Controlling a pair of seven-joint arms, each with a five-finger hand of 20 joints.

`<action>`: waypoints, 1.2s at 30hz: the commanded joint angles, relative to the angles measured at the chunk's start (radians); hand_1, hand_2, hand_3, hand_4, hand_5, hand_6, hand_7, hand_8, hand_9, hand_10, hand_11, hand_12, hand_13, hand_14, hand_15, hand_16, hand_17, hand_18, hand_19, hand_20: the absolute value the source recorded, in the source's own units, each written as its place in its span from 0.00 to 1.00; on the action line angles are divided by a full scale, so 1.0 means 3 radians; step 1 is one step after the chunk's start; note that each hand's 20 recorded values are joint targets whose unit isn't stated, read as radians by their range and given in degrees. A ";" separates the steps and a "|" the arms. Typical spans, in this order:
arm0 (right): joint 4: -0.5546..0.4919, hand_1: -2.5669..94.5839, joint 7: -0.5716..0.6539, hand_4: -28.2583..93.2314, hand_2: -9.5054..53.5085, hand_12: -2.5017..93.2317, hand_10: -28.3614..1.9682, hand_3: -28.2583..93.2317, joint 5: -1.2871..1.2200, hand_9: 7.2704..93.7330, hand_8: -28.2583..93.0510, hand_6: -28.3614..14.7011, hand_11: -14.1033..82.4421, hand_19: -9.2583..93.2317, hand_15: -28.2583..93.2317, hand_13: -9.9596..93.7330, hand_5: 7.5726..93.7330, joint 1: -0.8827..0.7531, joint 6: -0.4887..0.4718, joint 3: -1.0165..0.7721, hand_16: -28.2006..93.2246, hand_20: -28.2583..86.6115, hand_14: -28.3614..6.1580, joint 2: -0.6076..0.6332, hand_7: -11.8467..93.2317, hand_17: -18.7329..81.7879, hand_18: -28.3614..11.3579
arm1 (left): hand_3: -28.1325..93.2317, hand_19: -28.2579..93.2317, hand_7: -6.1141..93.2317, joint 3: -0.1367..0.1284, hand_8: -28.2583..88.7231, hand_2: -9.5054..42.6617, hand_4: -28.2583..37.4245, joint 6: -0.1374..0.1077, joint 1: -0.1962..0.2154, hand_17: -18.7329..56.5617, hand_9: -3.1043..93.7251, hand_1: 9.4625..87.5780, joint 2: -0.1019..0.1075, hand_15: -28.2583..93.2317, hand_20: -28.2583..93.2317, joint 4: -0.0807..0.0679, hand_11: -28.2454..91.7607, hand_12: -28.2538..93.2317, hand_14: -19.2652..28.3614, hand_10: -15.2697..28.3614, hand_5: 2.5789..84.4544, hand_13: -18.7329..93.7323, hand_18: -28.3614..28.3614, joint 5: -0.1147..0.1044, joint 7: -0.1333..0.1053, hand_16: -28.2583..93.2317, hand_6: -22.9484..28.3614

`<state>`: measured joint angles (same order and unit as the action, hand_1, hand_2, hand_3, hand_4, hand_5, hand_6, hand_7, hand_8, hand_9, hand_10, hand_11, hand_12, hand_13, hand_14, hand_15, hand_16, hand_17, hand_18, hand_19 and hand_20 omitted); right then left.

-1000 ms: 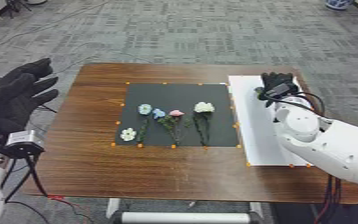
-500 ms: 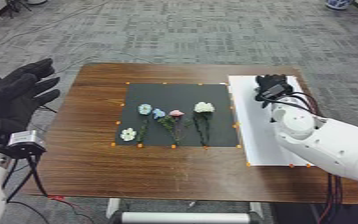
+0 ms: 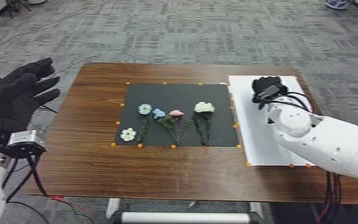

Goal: Arrange flowers

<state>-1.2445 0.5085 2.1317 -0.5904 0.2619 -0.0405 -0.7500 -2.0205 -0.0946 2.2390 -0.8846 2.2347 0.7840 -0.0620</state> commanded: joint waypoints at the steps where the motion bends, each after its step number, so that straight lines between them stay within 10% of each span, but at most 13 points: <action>1: -0.0536 0.51 -0.0250 0.00 0.00 0.50 0.82 0.92 0.0102 0.91 0.19 0.74 0.32 1.00 0.90 0.79 0.74 -0.0109 0.0412 -0.0040 0.48 0.74 0.71 0.0245 0.58 0.59 0.23 | 0.82 0.57 0.30 -0.0012 0.15 0.09 0.05 0.0027 -0.0002 0.11 0.22 0.21 0.0000 0.57 0.30 0.0010 0.41 0.39 0.69 0.58 0.28 0.25 0.86 0.0000 -0.0004 0.20 0.50; 12: -0.1337 0.50 -0.0477 0.00 0.00 0.51 0.83 0.95 0.0301 0.94 0.20 0.74 0.31 1.00 0.90 0.81 0.78 -0.0948 0.0413 -0.0765 0.48 0.76 0.71 0.0338 0.56 0.61 0.22 | 0.82 0.57 0.29 -0.0020 0.15 0.10 0.05 0.0041 0.0005 0.11 0.22 0.21 -0.0024 0.56 0.30 0.0024 0.41 0.39 0.68 0.58 0.27 0.25 0.86 0.0001 0.0019 0.20 0.50; 36: -0.1494 0.42 -0.0570 0.00 0.00 0.48 0.82 0.92 0.0445 0.85 0.20 0.73 0.31 1.00 0.91 0.78 0.67 -0.1374 0.0240 -0.1086 0.50 0.77 0.69 0.0316 0.54 0.59 0.22 | 0.82 0.57 0.30 -0.0065 0.15 0.09 0.05 0.0004 0.0004 0.11 0.22 0.21 -0.0031 0.57 0.31 0.0030 0.41 0.39 0.68 0.58 0.28 0.25 0.86 -0.0001 0.0028 0.20 0.50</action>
<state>-1.6555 0.3681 2.2557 -0.9732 0.3688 -0.3293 -0.6868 -2.0263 -0.0925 2.2323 -0.8874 2.2351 0.7840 -0.0581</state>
